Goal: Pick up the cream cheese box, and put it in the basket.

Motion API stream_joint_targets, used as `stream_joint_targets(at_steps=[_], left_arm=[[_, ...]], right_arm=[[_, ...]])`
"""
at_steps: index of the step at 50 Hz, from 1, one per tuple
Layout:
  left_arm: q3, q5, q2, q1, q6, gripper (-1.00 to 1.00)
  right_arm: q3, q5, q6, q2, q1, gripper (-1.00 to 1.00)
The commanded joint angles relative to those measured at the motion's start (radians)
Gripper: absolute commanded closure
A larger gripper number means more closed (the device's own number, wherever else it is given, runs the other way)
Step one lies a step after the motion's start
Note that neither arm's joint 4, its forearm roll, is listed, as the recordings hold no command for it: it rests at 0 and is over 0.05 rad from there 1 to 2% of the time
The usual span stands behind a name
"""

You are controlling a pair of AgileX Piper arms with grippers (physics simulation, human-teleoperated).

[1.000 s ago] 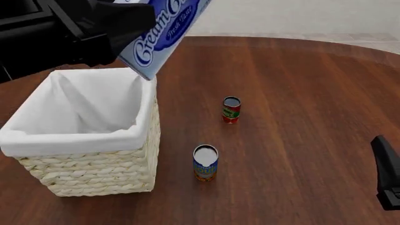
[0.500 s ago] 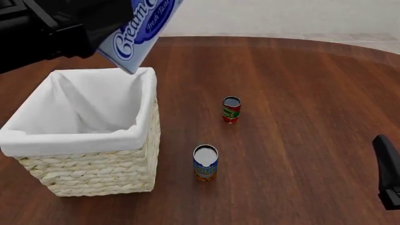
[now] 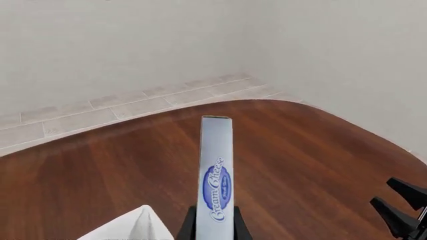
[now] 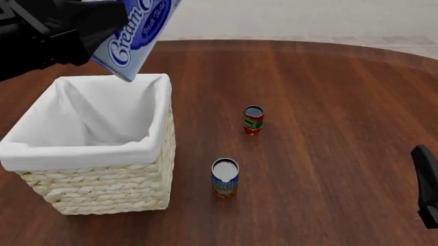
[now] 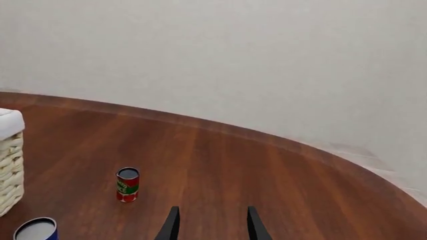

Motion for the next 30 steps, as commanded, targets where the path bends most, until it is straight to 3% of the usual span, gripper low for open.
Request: stream_joint_targets(at_steps=[1, 30], left_arm=[[-0.003, 0.003, -0.022, 0.025, 0.014, 1.00], [0.044, -0.008, -0.049, 0.086, 0.008, 1.00]], right_arm=[[-0.001, 0.001, -0.001, 0.000, 0.002, -1.00], [0.021, -0.017, 0.008, 0.000, 0.006, -1.00]])
